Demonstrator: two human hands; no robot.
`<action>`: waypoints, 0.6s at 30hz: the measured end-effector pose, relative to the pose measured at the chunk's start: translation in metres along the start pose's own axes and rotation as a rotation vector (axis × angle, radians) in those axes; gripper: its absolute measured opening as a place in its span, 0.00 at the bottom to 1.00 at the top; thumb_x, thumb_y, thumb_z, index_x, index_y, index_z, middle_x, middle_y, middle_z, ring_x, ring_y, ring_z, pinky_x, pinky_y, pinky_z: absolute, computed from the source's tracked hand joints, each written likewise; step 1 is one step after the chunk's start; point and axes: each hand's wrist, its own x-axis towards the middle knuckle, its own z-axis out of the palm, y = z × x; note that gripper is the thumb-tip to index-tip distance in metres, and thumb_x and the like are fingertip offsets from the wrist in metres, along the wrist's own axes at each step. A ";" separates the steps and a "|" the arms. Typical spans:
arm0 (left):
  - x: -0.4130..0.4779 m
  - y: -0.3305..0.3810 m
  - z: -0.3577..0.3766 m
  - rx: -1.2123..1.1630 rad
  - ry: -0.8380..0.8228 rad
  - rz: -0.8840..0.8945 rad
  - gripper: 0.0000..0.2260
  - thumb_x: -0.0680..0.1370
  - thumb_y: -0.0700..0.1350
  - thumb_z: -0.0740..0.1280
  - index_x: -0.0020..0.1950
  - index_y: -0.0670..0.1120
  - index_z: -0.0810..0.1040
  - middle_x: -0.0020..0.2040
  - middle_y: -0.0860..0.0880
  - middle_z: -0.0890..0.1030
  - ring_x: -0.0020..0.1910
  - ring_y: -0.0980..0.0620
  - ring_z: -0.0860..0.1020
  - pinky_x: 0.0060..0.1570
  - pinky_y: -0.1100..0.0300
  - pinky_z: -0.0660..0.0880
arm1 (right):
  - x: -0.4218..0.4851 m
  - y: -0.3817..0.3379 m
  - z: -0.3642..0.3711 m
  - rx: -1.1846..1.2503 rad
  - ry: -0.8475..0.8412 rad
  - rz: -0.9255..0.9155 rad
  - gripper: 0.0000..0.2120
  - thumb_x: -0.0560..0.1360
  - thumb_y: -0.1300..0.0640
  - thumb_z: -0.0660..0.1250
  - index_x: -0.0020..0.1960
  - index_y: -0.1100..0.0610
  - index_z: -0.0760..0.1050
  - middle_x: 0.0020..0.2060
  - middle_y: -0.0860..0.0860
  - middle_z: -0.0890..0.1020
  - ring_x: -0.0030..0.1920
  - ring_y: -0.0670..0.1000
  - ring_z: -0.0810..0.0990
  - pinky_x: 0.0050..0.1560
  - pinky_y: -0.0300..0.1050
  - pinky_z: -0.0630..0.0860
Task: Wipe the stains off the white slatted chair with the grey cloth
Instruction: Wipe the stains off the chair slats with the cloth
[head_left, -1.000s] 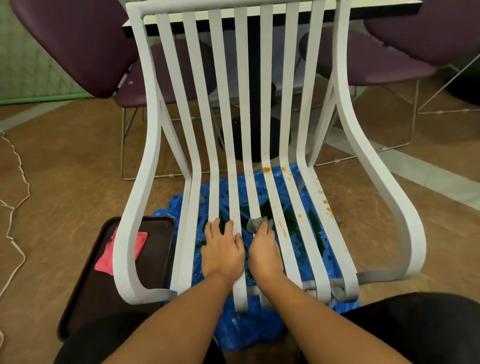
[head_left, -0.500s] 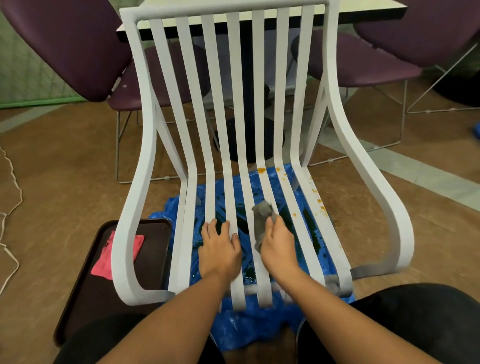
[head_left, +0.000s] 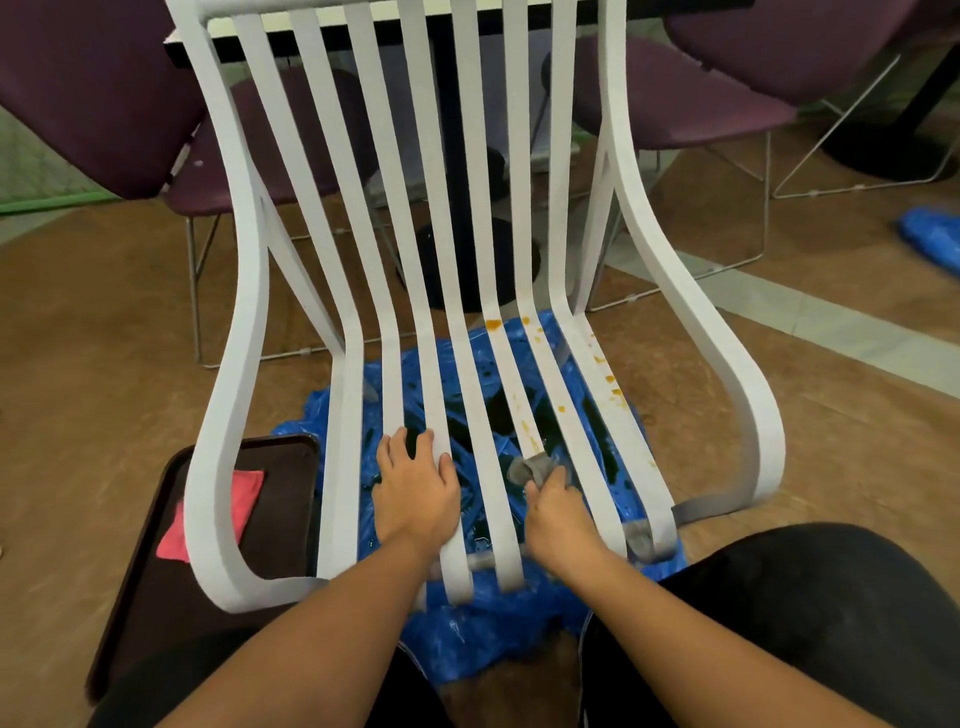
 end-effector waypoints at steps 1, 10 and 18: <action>0.000 0.001 0.000 0.004 0.003 -0.002 0.20 0.84 0.56 0.53 0.75 0.53 0.64 0.78 0.46 0.59 0.79 0.44 0.53 0.63 0.41 0.75 | -0.003 -0.001 0.004 0.010 0.007 0.032 0.31 0.84 0.44 0.50 0.80 0.61 0.48 0.71 0.63 0.67 0.66 0.63 0.72 0.64 0.57 0.72; 0.002 0.001 0.002 0.047 -0.009 -0.012 0.20 0.84 0.55 0.53 0.75 0.54 0.63 0.78 0.46 0.58 0.80 0.44 0.51 0.60 0.43 0.76 | 0.022 -0.006 0.009 -0.042 0.100 0.040 0.21 0.85 0.43 0.44 0.64 0.58 0.63 0.44 0.52 0.78 0.45 0.56 0.78 0.45 0.54 0.74; 0.002 0.001 0.003 0.035 -0.013 -0.020 0.19 0.84 0.56 0.53 0.75 0.54 0.63 0.78 0.46 0.58 0.79 0.44 0.51 0.61 0.43 0.75 | 0.076 -0.044 0.002 -0.049 0.100 0.019 0.17 0.85 0.46 0.47 0.61 0.58 0.62 0.52 0.58 0.79 0.51 0.60 0.79 0.44 0.52 0.70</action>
